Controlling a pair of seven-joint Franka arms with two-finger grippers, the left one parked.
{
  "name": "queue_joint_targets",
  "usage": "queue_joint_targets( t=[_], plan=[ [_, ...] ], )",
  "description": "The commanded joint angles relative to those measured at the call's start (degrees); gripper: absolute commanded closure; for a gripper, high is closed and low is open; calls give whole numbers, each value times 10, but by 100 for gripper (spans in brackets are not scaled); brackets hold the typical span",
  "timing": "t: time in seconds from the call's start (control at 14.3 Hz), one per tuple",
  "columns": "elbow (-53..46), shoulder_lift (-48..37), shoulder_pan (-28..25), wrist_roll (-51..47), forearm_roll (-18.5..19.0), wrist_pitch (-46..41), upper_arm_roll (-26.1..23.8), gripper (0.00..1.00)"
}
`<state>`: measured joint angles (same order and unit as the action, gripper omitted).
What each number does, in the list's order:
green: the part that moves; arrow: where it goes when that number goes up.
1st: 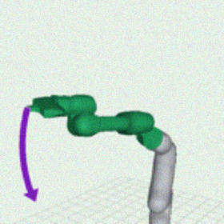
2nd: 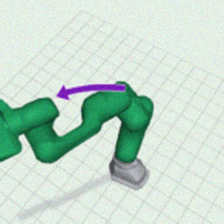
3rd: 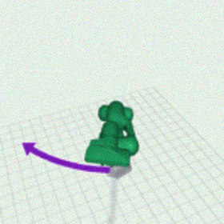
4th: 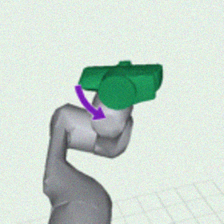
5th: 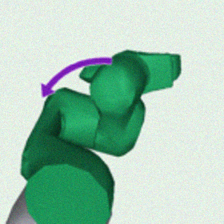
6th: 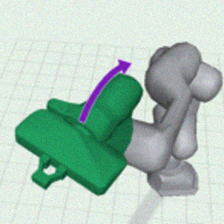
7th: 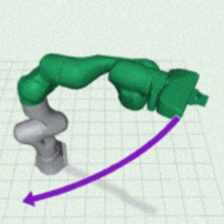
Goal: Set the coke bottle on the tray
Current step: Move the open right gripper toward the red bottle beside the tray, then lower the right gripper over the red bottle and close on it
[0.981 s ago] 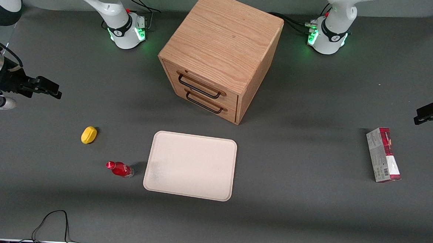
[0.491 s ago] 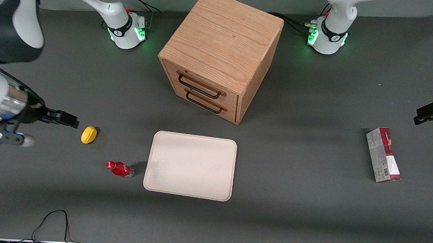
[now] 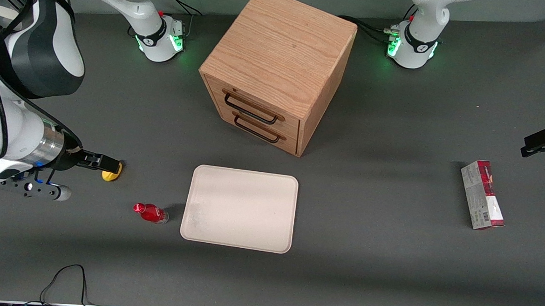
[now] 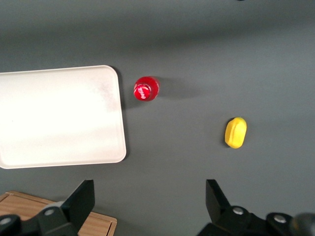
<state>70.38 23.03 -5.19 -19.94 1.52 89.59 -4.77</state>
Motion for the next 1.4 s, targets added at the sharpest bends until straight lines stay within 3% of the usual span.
queue_joint_targets(
  t=[0.0, 0.21, 0.49, 0.84, 1.33],
  plan=[
    [-20, 11, -3, -12, 13, -15, 0, 0],
    [-30, 35, -3, -13, 14, -7, 1, 0],
    [-113, 131, -3, -37, 14, -1, 0, 0],
    [-105, 196, -5, -38, 25, 73, 0, 0],
    [-86, 236, -15, -39, 43, 102, 1, 0]
  ],
)
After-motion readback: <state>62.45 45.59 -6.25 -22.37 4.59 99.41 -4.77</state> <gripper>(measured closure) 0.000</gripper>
